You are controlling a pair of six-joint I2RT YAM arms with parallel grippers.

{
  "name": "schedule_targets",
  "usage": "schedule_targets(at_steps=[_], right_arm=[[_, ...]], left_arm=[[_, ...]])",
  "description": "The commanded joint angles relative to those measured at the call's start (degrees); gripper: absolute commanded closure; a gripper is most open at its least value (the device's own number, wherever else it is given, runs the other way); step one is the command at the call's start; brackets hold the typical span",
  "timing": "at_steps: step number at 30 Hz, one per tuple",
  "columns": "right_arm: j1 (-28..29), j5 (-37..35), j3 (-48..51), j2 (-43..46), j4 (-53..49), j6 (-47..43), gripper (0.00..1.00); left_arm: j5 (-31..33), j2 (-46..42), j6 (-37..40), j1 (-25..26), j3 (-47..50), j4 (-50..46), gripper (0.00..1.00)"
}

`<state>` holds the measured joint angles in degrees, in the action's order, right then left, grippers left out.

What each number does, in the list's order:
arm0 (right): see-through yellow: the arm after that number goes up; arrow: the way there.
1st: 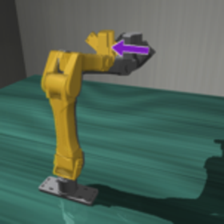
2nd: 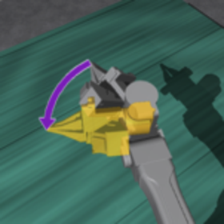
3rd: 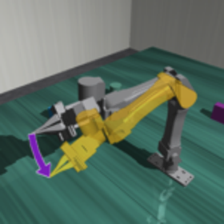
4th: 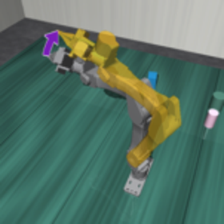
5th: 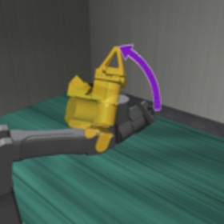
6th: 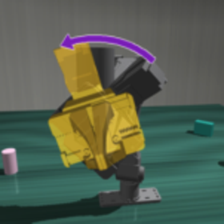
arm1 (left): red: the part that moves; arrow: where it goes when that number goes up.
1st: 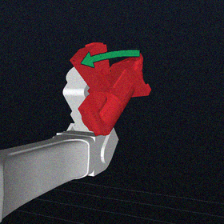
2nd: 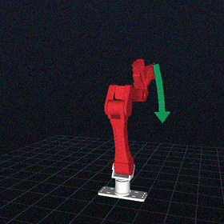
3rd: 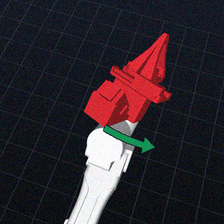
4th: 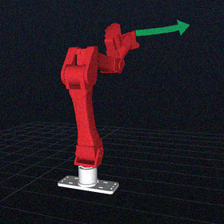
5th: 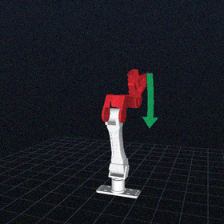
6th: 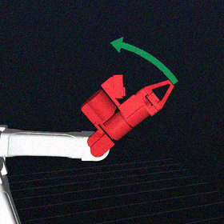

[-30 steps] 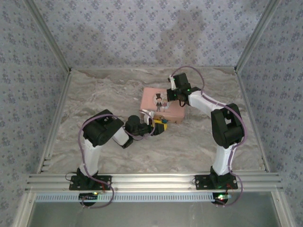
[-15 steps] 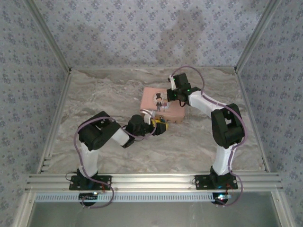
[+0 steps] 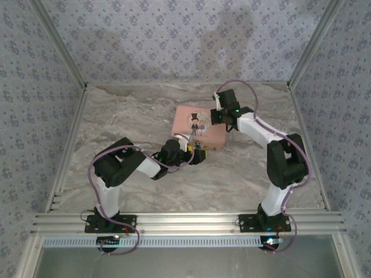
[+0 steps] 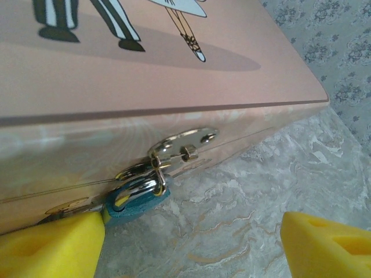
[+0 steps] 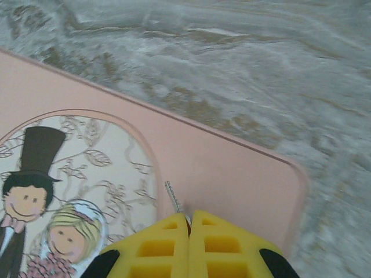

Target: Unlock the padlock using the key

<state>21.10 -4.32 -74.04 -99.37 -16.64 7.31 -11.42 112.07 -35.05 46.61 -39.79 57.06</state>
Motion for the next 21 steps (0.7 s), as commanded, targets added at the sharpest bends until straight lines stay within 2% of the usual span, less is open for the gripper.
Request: schedule_targets(at_steps=[1,4,8,11,13,17,21], right_arm=[[-2.56,-6.31,1.51,4.62,-6.37,4.22,1.00],[-3.54,-7.70,5.15,6.90,-6.81,7.09,1.00],[-3.17,-8.86,10.36,7.12,-6.04,8.51,1.00],[-2.70,-7.41,12.35,6.66,-4.24,9.14,1.00],[-1.90,-6.18,12.86,6.23,-3.07,9.43,1.00],[-0.60,-4.42,12.87,4.91,-1.57,9.84,1.00],[0.41,-3.60,12.93,4.17,-0.61,9.81,1.00]], left_arm=[[-2.82,1.67,-1.14,-0.82,1.54,2.26,0.21],[-3.08,1.97,-2.22,-1.25,1.74,1.37,0.22],[2.15,0.19,0.34,-0.42,0.48,-7.92,0.22],[4.66,-0.41,1.51,0.23,-0.19,-10.08,0.20],[3.07,-0.04,2.10,0.24,-0.47,-8.61,0.21],[-3.94,1.07,2.64,-0.41,0.95,1.92,0.25],[-10.49,2.41,1.23,-1.81,0.94,7.52,0.28]])
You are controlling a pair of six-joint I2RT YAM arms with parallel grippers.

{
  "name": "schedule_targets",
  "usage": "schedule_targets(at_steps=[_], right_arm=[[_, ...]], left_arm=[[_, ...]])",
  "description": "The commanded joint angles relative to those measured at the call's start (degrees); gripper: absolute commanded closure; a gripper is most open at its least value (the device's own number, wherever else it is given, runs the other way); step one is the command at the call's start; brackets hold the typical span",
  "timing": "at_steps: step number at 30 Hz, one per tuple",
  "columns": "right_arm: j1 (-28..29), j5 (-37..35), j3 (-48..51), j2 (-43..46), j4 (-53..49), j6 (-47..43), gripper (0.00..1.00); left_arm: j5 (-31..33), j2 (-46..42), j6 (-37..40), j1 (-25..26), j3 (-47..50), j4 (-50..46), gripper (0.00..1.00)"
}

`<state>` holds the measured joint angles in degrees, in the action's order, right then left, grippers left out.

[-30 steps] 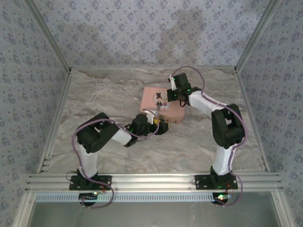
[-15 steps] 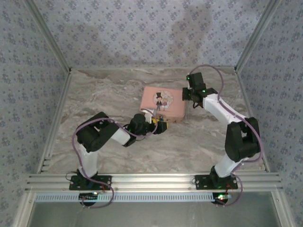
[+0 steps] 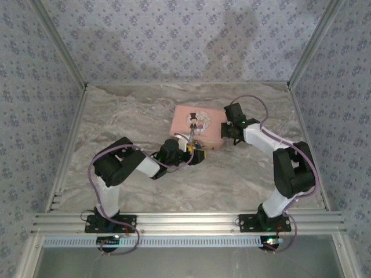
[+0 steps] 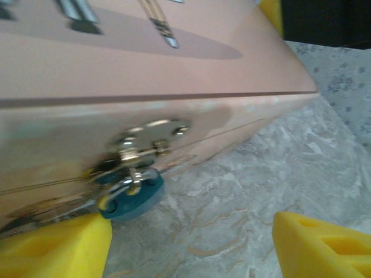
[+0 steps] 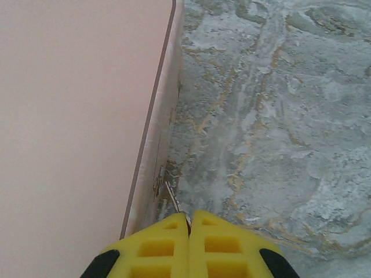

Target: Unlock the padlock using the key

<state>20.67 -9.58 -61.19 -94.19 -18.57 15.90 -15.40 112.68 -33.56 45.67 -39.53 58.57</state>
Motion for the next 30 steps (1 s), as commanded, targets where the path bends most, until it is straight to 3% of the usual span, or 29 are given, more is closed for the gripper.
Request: schedule_targets(at_steps=[1,4,10,16,19,28,30], right_arm=[[0.95,1.83,0.23,-1.06,1.51,1.16,1.00],[1.34,1.59,0.62,-0.92,1.90,1.32,1.00],[1.74,1.67,0.93,-0.60,2.22,1.20,1.00],[2.05,1.46,1.42,-0.43,2.83,1.23,1.00],[2.18,1.50,1.42,-0.42,3.10,1.22,1.00],[2.87,1.68,0.64,-0.27,3.19,1.25,1.00],[3.13,1.50,0.46,-0.41,3.21,1.23,1.00]], left_arm=[[-7.53,2.21,-0.73,-1.09,0.60,7.18,0.29],[-8.81,2.84,-2.03,-1.57,0.57,9.16,0.31],[-2.40,2.72,-3.22,-2.07,2.29,9.31,0.23],[-0.42,4.87,-8.83,-4.38,6.15,19.45,0.23],[0.01,5.20,-9.50,-4.73,6.72,19.85,0.21],[-4.85,7.90,-10.14,-4.77,3.85,18.39,0.20],[-8.66,8.97,-10.66,-4.97,3.14,20.37,0.22]])
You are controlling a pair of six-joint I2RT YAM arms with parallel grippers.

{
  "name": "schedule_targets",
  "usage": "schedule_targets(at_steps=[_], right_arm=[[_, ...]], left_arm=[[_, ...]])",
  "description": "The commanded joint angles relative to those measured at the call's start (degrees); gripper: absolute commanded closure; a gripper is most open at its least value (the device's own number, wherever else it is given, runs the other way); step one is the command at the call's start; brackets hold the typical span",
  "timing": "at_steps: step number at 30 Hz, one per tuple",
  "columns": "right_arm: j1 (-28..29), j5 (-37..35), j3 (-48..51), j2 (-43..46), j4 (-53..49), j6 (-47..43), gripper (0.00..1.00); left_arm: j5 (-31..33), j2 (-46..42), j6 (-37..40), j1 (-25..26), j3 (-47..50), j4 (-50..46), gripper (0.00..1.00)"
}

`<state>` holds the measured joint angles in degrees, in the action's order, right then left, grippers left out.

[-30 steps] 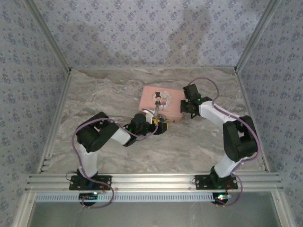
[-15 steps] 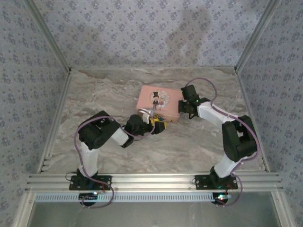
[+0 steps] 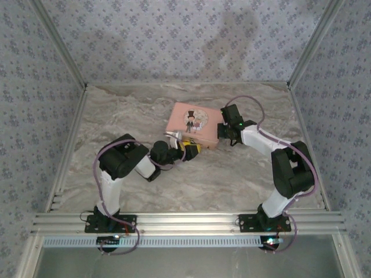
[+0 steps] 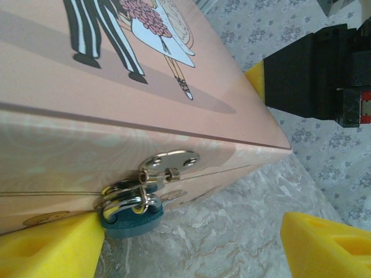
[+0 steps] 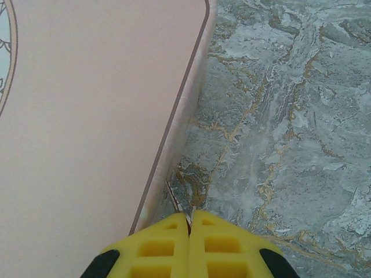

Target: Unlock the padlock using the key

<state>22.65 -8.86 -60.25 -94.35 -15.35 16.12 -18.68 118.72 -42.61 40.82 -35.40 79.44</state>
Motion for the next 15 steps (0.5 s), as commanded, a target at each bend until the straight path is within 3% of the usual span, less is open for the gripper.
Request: schedule_targets(at_steps=[1,7,11,15], right_arm=[[1.16,0.78,-0.48,-0.42,0.09,1.02,1.00],[1.55,0.70,-0.16,-0.73,0.54,1.03,1.00],[1.75,0.47,0.04,-0.76,0.75,1.12,1.00],[1.73,0.39,-0.04,-0.53,0.81,1.14,1.00]], left_arm=[[-6.84,3.25,-1.88,-0.26,-1.41,-0.17,0.23],[-11.29,3.50,-2.73,-0.76,-2.21,1.16,0.21],[-14.83,3.38,-3.69,-1.01,-3.55,1.18,0.27],[-16.73,3.60,-4.86,-1.05,-3.46,0.99,0.22]])
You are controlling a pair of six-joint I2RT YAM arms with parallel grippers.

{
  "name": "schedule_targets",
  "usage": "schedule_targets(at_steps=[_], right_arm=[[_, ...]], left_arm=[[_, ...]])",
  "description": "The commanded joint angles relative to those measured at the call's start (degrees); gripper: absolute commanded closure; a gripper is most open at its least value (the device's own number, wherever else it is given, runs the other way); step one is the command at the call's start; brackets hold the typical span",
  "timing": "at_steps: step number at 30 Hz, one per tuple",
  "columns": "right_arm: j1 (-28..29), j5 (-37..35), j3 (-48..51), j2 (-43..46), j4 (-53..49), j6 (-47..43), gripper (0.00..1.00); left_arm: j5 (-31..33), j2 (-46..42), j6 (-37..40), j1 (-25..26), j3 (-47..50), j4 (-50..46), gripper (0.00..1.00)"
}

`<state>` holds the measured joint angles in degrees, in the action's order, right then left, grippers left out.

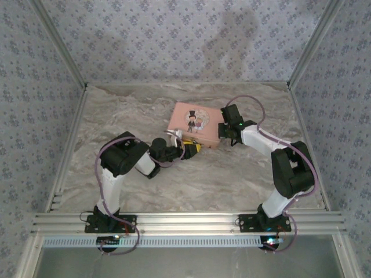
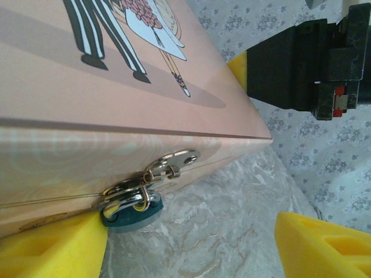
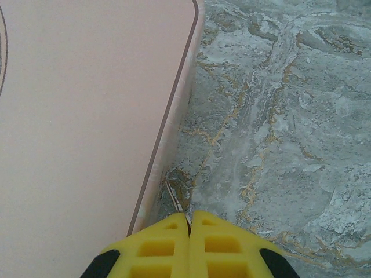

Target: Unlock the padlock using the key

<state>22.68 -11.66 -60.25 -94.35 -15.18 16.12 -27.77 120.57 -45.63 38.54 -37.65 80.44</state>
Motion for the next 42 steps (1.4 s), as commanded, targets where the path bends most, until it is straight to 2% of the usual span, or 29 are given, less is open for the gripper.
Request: schedule_targets(at_steps=[1,8,12,15,17,20,26,28,30,33,37,40,42], right_arm=[[1.76,3.22,-0.04,-0.50,0.63,1.12,1.00],[2.18,3.18,-0.06,-0.62,0.72,1.11,1.00],[2.42,3.14,0.37,-0.54,0.89,1.24,1.00],[2.50,2.99,0.48,-0.40,0.93,1.31,1.00],[2.63,2.87,0.48,-0.29,0.91,1.25,1.00],[2.62,2.96,0.35,-0.43,0.78,1.26,1.00],[2.74,3.04,0.33,-0.32,0.91,1.24,1.00],[2.86,2.96,0.32,-0.11,0.84,1.18,1.00],[2.82,2.96,0.06,-0.03,0.55,1.03,1.00],[2.95,2.87,-0.05,-0.04,0.60,0.99,1.00],[2.94,2.96,-0.53,-0.50,0.50,0.85,1.00],[3.03,3.05,-0.75,-0.91,0.43,0.92,1.00],[3.03,3.12,-0.79,-1.05,0.51,0.80,1.00]], left_arm=[[-7.49,1.77,-1.96,1.26,-0.95,-0.35,0.21],[-6.06,1.67,-2.21,1.73,-0.95,-7.75,0.21],[-7.41,2.36,-3.16,2.19,-2.45,-10.71,0.28],[-7.90,3.21,-4.09,2.32,-1.79,-6.12,0.30],[-7.57,3.50,-4.76,2.32,-0.15,-1.01,0.28],[-7.92,2.50,-3.82,2.47,0.92,0.06,0.25],[0.69,-1.14,0.64,2.41,2.94,-9.74,0.20],[3.59,-2.12,0.77,2.36,2.99,-13.53,0.20],[9.32,-3.69,0.37,2.39,3.79,-18.12,0.19],[15.23,-4.10,-2.06,2.55,5.32,-19.69,0.16],[15.69,-1.67,-5.51,2.18,5.07,-18.88,0.16],[14.38,-0.35,-5.46,2.11,5.66,-14.17,0.16],[14.02,-0.31,-4.95,1.77,5.52,-15.11,0.17]])
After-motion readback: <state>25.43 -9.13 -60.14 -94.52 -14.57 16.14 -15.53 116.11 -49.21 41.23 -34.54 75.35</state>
